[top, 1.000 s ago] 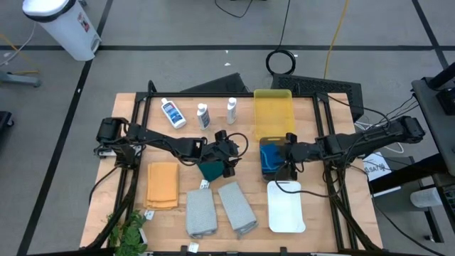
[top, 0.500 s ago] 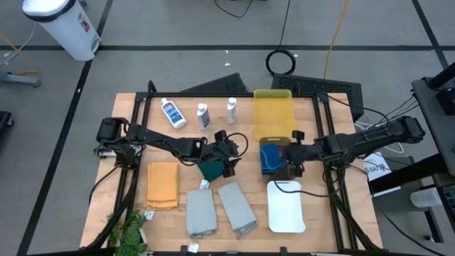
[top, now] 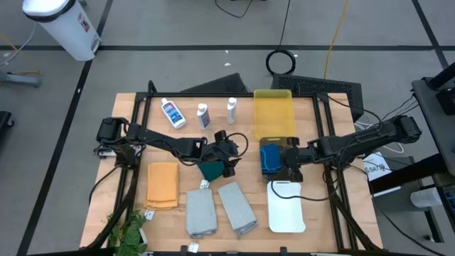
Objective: Pick & Place Kitchen Items
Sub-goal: Put the blue sponge into the black bin
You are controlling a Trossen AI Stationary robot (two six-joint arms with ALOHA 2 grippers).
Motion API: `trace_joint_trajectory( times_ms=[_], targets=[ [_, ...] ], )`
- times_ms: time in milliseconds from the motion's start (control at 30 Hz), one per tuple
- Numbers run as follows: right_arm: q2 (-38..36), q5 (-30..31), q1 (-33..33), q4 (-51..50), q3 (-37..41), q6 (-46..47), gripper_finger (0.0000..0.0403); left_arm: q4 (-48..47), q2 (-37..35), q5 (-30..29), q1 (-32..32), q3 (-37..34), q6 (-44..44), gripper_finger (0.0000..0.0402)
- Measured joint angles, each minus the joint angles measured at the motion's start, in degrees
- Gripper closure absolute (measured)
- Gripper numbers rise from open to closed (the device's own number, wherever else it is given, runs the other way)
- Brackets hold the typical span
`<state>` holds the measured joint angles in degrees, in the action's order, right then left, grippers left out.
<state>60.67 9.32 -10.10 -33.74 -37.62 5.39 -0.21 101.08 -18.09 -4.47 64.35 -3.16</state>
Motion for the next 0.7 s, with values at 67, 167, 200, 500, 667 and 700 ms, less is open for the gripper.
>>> trace_joint_trajectory(
  times_ms=[67, 167, 200, 500, 667, 700],
  targets=[
    [0.53, -0.56, 0.02, 2.62, 0.02, -0.89, 0.0397, 0.02, 0.00, 0.00, 0.00, 0.01, -0.02, 0.0162],
    [0.54, -0.61, 0.02, 4.72, 0.00, -1.55, 0.0395, 0.00, 0.00, 0.00, 0.00, -0.01, -0.02, 0.0162],
    [0.46, -0.61, 0.02, 4.69, 0.00, -1.55, 0.0395, 0.00, 0.00, 0.00, 0.00, -0.01, -0.02, 0.0163],
    [-3.07, 3.07, 0.02, 1.46, 0.02, -1.61, 0.0402, -0.31, 0.00, 0.00, 0.00, -0.01, -0.15, 0.0162],
    [-6.07, 6.86, 0.02, 7.23, 0.02, -1.60, 0.0402, -0.13, 0.00, 0.00, 0.00, -0.01, -0.15, 0.0163],
    [-6.26, 6.96, 0.02, 9.28, 0.02, -1.64, 0.0402, -0.09, 0.00, 0.00, 0.00, -0.01, -0.15, 0.0162]
  ],
)
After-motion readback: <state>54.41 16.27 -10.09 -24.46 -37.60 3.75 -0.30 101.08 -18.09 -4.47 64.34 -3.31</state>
